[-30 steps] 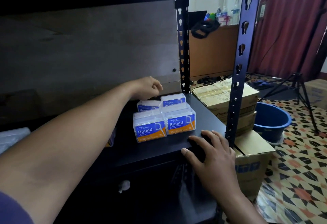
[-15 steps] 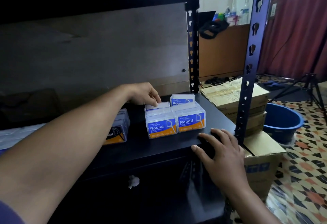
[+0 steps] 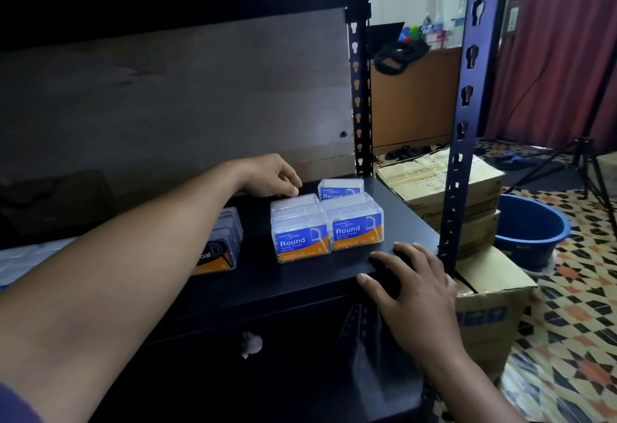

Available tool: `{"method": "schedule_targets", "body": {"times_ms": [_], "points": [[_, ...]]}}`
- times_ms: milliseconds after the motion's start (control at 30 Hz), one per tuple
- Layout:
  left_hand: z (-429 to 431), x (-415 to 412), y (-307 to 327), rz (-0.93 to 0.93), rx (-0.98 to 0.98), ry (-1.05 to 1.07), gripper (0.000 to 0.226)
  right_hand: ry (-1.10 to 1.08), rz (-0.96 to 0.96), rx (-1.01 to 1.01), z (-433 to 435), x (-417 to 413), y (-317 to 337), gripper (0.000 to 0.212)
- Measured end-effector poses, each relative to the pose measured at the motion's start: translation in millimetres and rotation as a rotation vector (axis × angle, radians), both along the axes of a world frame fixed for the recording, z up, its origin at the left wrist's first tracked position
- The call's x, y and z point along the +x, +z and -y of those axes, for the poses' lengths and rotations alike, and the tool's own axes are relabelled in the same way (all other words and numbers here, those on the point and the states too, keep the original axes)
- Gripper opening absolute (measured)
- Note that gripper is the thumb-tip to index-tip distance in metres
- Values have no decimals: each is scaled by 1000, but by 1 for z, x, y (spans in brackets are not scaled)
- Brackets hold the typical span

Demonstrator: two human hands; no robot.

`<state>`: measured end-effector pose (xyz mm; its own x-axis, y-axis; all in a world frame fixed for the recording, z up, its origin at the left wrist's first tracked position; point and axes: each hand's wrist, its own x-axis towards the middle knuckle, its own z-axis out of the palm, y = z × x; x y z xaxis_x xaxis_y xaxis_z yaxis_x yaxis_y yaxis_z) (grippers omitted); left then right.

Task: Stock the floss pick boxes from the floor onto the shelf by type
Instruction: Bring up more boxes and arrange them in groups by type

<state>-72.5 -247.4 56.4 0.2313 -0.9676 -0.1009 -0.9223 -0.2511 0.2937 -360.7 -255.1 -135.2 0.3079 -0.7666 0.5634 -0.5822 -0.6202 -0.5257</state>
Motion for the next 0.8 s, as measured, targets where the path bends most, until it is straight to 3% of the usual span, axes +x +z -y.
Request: {"method": "schedule_targets", "body": {"times_ms": [300,467,800], "points": [[43,-48,-10,5,-96,-63,50,1,-17,-8,2,0,-2,54],[57,-58,-21,89,-62,-95,40,-4,-2,-28,2,-1,-2,51],[53,-54,-27,45,-142,-75,33,-3,-16,-13,3,0,-2,53]]}}
